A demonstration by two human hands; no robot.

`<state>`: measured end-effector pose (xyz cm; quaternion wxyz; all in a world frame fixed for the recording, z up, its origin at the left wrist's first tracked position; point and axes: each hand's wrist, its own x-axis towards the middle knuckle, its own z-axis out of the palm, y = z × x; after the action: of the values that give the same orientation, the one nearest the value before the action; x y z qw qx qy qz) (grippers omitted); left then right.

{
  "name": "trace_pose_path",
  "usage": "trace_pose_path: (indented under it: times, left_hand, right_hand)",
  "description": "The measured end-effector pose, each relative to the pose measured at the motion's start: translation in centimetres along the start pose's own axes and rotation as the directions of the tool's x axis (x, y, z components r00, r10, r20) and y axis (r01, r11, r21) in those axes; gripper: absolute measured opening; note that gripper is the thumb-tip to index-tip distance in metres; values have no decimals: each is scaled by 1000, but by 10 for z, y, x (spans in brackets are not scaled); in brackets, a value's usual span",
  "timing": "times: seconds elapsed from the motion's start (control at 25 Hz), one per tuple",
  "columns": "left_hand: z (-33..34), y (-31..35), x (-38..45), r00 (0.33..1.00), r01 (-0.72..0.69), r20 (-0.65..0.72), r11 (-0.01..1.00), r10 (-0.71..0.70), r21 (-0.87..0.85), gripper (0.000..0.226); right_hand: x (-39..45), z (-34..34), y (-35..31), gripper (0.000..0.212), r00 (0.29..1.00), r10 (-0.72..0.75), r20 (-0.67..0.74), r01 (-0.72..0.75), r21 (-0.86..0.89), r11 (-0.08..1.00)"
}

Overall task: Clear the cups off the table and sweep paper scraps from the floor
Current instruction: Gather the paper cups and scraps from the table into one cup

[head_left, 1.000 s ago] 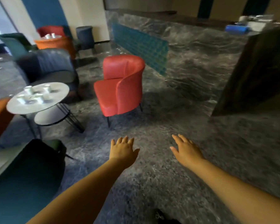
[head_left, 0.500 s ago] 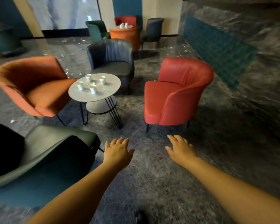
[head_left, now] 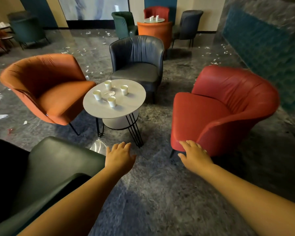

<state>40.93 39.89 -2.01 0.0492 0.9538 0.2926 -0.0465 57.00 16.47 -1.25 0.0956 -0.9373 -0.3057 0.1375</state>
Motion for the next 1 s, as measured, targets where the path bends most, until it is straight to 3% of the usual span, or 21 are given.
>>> trace_pose_path:
  times: [0.56,1.0]
  left_hand:
    - [-12,-69,284,966,258,11,963,-258,-79,64]
    - [-13,-160,457,923,382,23,904,-385,-192,74]
  right_hand:
    - [368,-38,-64,57,966,-248,68,245,59,968]
    - [565,-27,-151,65,924,-333,188,290,221,931]
